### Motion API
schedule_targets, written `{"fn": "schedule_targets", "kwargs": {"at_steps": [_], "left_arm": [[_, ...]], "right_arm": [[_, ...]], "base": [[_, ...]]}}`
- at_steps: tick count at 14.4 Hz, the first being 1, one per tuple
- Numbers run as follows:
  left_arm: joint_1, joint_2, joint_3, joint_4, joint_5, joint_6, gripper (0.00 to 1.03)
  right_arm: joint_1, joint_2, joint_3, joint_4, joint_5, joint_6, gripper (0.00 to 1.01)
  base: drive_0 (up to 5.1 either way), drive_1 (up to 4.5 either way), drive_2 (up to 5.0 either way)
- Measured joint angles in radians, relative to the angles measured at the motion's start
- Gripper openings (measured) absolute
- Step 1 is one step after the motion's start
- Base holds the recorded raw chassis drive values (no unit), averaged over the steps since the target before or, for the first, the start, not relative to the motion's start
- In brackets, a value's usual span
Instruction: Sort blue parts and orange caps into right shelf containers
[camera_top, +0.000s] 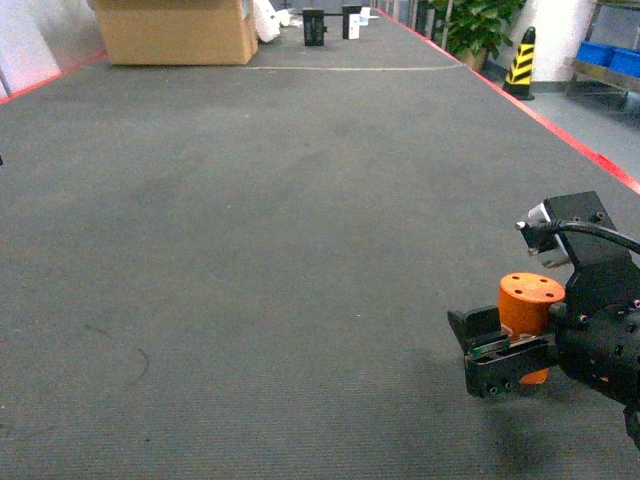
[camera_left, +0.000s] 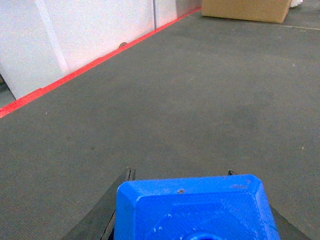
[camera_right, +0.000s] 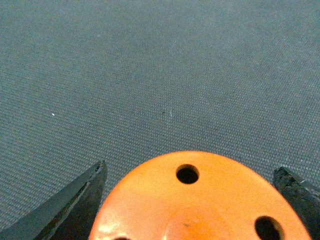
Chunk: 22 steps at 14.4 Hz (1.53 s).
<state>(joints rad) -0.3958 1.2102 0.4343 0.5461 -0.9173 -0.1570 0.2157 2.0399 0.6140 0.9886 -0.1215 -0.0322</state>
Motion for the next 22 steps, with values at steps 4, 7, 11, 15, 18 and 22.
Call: {"fn": "schedule_targets", "kwargs": {"at_steps": [4,7,11,15,18,22], "left_arm": [[0.0,0.0,0.0,0.0,0.0,0.0,0.45],[0.0,0.0,0.0,0.0,0.0,0.0,0.45],[0.0,0.0,0.0,0.0,0.0,0.0,0.45],[0.0,0.0,0.0,0.0,0.0,0.0,0.45],[0.0,0.0,0.0,0.0,0.0,0.0,0.45],[0.0,0.0,0.0,0.0,0.0,0.0,0.45]], "right_arm": [[-0.005,0.007,-0.005,0.014,-0.003,-0.011,0.98],[-0.028,0.004,-0.029,0.023,-0.018,-0.017,0.98],[-0.068,-0.04,-0.038,0.021,-0.036,-0.023,0.98],[-0.079,-0.04,-0.037,0.016,-0.04,-0.029,0.98],[-0.07,-0.04,-0.035,0.014,-0.033,-0.029,0.98],[-0.041,-0.038,-0.027,0.007,-0.024,-0.026,0.98]], "base": [[0.0,0.0,0.0],[0.0,0.0,0.0],[0.0,0.0,0.0],[0.0,0.0,0.0],[0.0,0.0,0.0],[0.0,0.0,0.0]]}}
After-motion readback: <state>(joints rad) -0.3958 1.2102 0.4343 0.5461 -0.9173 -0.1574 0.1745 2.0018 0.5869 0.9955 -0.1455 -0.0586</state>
